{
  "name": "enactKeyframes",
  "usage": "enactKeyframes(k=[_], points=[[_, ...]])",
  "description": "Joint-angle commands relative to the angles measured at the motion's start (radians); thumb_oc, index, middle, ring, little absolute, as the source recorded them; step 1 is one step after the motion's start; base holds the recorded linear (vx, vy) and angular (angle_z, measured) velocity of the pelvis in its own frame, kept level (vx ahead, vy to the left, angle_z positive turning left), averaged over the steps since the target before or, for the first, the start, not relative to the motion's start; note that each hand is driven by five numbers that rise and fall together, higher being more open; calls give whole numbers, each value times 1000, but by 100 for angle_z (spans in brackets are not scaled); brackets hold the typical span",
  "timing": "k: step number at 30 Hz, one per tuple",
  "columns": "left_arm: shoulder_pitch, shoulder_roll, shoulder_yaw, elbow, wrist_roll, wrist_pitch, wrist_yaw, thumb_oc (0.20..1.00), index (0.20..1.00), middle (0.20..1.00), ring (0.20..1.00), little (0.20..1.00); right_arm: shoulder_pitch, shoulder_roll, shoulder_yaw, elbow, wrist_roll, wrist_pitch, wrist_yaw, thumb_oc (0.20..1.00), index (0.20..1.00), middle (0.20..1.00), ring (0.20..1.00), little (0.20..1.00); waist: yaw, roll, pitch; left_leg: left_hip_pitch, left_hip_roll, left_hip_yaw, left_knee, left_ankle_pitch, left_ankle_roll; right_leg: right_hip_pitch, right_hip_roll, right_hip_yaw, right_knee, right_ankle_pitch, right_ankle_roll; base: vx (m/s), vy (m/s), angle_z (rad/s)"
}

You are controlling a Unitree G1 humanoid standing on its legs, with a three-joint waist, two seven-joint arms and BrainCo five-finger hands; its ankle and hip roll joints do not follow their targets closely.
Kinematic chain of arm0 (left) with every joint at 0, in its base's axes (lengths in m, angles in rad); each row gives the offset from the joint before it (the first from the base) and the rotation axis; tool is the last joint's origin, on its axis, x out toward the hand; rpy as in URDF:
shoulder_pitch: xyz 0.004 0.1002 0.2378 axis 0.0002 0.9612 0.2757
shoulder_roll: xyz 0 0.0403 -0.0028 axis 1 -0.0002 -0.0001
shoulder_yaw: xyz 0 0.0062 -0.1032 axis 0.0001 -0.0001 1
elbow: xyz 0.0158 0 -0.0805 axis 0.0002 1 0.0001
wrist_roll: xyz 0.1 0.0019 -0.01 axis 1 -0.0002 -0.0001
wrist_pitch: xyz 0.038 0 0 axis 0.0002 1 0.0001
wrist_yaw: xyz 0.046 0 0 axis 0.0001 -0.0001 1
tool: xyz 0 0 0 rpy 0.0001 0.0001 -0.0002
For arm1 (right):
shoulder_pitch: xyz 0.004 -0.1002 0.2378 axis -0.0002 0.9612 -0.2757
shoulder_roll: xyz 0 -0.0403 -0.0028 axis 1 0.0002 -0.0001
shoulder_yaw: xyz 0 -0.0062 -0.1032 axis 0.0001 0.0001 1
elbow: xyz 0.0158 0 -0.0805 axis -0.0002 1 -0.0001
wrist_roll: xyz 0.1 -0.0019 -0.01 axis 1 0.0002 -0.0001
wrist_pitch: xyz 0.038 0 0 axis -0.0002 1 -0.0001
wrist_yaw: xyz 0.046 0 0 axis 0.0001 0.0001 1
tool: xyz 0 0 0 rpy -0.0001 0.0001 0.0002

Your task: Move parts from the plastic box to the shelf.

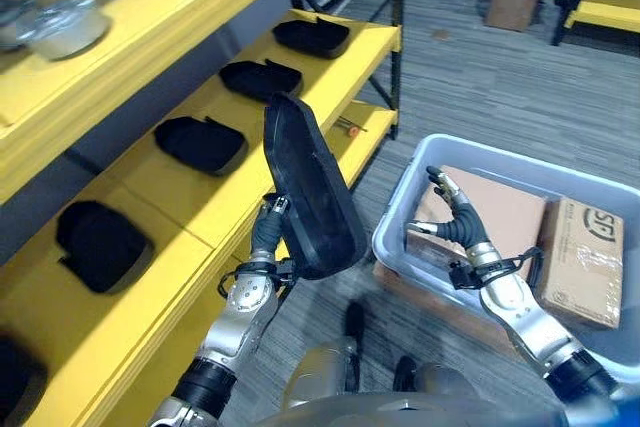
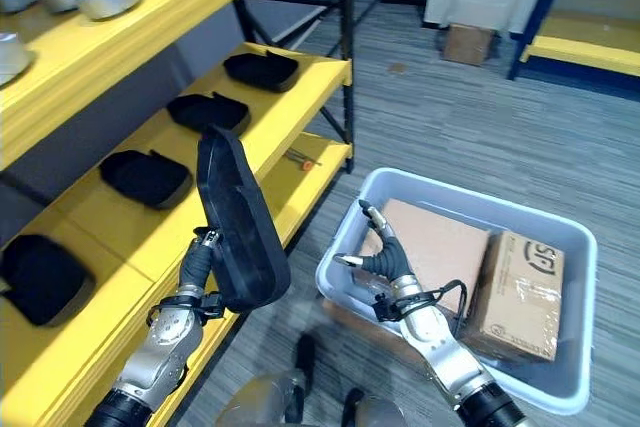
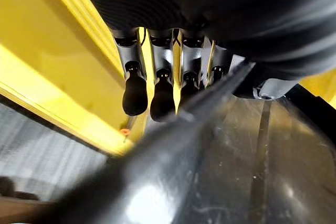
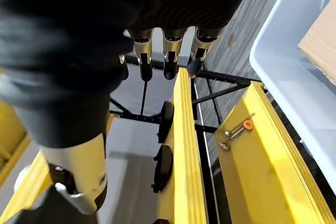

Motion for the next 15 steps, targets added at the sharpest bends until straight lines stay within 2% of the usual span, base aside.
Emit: enactKeyframes(k=[1, 2, 4, 5, 6, 9, 13, 15], points=[[-75, 4, 36, -27, 5, -64, -8, 200, 200, 200, 200, 200, -28, 23, -76, -92, 11, -61, 43, 1000, 1000, 1000, 1000, 1000, -82, -71, 28, 93, 100, 28, 142, -96, -21, 92, -25, 89, -159, 162, 146, -97, 241, 93], [-80, 8, 38, -26, -4, -63, -16, 200, 200, 200, 200, 200, -19, 15, -86, -91, 3, -62, 55, 1000, 1000, 1000, 1000, 1000, -103, -74, 15, 132, 184, 44, 186, -59, -62, 98, -40, 77, -148, 142, 144, -68, 233, 98], [-78, 9, 41, -23, -3, -71, -10, 200, 200, 200, 200, 200, -20, 9, -87, -85, 2, -66, 72, 1000, 1000, 1000, 1000, 1000, -106, -71, 5, 154, 210, 18, 201, -30, -80, 89, -49, 76, -147, 143, 139, -94, 261, 50], [-76, 7, 43, -20, 0, -78, -4, 200, 200, 200, 200, 200, -25, 4, -87, -71, 5, -80, 84, 1000, 1000, 1000, 1000, 1000, -103, -65, -2, 165, 207, 0, 174, -8, -71, 69, -59, 74, -151, 162, 135, -156, 367, 18], [-72, 7, 47, -21, -1, -79, -5, 200, 200, 200, 200, 200, -27, -1, -87, -63, 10, -89, 93, 1000, 1000, 1000, 1000, 1000, -102, -54, -4, 183, 202, -15, 137, -12, -71, 58, -66, 76, -142, 158, 141, -157, 384, -9], [-78, 16, 47, -16, 2, -77, -7, 200, 200, 200, 200, 200, -18, -8, -104, -71, 14, -86, 110, 1000, 1000, 1000, 1000, 1000, -120, -26, -1, 211, 201, 31, 52, -16, -76, 62, -87, 61, -137, 154, 152, -103, 412, 13], [-86, 29, 42, -2, 16, -70, -9, 200, 200, 200, 200, 200, 0, -4, -119, -69, 31, -82, 130, 1000, 1000, 1000, 1000, 1000, -121, -20, -11, 225, 153, 19, -28, -63, -61, 77, -119, 66, -155, 178, 190, -74, 340, 64], [-72, 48, 52, -6, 21, -60, -34, 200, 200, 200, 200, 200, 6, 10, -117, -77, 51, -63, 148, 1000, 1000, 1000, 1000, 1000, -100, -20, -20, 232, 113, 0, -61, -98, -42, 82, -145, 58, -179, 208, 219, -136, 434, 104]])
